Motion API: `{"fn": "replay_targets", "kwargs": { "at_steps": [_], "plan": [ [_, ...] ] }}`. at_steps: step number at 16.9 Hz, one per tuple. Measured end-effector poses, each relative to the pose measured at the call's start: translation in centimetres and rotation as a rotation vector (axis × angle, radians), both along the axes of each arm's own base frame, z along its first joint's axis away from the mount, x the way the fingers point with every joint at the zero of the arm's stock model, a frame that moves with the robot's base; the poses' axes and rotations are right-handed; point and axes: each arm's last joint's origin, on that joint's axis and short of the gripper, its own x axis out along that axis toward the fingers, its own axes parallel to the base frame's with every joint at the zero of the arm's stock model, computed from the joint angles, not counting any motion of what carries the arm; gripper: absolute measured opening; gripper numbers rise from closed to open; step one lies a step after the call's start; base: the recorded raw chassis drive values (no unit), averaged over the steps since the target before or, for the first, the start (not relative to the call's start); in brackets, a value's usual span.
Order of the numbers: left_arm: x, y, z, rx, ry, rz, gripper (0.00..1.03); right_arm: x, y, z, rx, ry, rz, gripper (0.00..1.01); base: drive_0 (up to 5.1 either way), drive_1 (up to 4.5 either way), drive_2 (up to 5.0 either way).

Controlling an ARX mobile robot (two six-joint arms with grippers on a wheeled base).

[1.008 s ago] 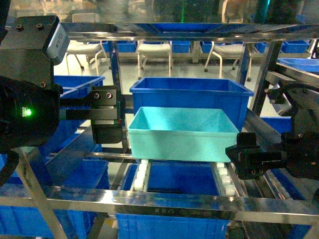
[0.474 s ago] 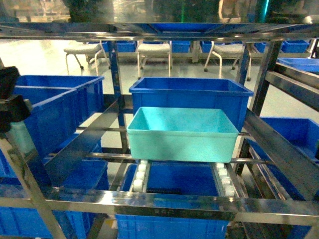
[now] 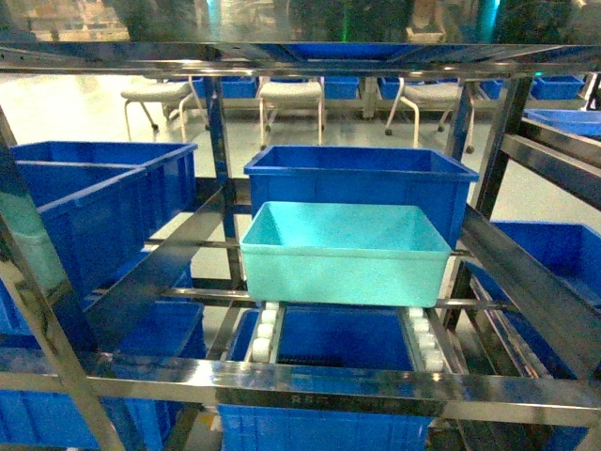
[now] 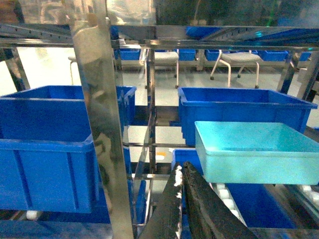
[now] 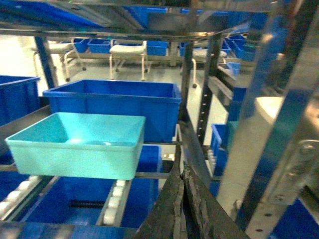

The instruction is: Organize blue bins on left shelf correctly

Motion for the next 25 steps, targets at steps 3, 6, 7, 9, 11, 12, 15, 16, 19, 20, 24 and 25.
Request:
{"fn": "replay_targets", "kwargs": {
  "at_steps": [3, 6, 7, 9, 11, 12, 15, 16, 19, 20, 24, 25],
  "plan": [
    [-1.4, 1.4, 0.2, 0.0, -0.007, 0.012, 0.02, -1.7, -0.1, 1.3, 0.0, -0.01, 0.004, 0.02, 0.0, 0.0, 0.0],
    [-2.2, 1.2, 0.6, 0.0, -0.024, -0.006, 0.02, -3.0, -0.1, 1.4, 0.0, -0.01, 0.005, 0.02, 0.0, 0.0, 0.0],
    [-2.4, 1.2, 0.7, 0.0, -0.024, -0.006, 0.02, -3.2, -0.1, 1.4, 0.0, -0.005, 0.004, 0.02, 0.0, 0.0, 0.0],
    [-2.9, 1.2, 0.9, 0.0, -0.03, -0.006, 0.02, -3.8, -0.1, 1.8, 0.0, -0.027, 0.005, 0.02, 0.0, 0.0, 0.0],
    [-3.4, 1.2, 1.0, 0.0, -0.035, -0.006, 0.02, -4.3, -0.1, 2.0, 0.0, -0.028, 0.005, 0.02, 0.0, 0.0, 0.0],
    [-3.6, 1.2, 1.0, 0.0, -0.036, -0.006, 0.02, -4.6, -0.1, 2.1, 0.0, -0.034, 0.004, 0.02, 0.0, 0.0, 0.0],
    [-4.2, 1.2, 1.1, 0.0, -0.04, -0.006, 0.02, -5.3, -0.1, 2.3, 0.0, -0.039, 0.004, 0.02, 0.0, 0.0, 0.0],
    [-4.3, 1.2, 1.1, 0.0, -0.038, -0.006, 0.02, -5.5, -0.1, 2.3, 0.0, -0.04, 0.005, 0.02, 0.0, 0.0, 0.0],
    [-4.7, 1.2, 1.1, 0.0, -0.039, -0.006, 0.02, -6.0, -0.1, 2.3, 0.0, -0.041, 0.004, 0.02, 0.0, 0.0, 0.0],
    [-4.8, 1.2, 1.1, 0.0, -0.038, -0.006, 0.02, -6.1, -0.1, 2.3, 0.0, -0.043, 0.005, 0.02, 0.0, 0.0, 0.0],
    [-5.2, 1.2, 1.0, 0.0, -0.037, -0.006, 0.02, -6.6, -0.1, 2.3, 0.0, -0.045, 0.005, 0.02, 0.0, 0.0, 0.0],
    [-5.2, 1.2, 1.0, 0.0, -0.039, -0.006, 0.02, -6.6, -0.1, 2.3, 0.0, -0.043, 0.004, 0.02, 0.0, 0.0, 0.0]
  ]
}}
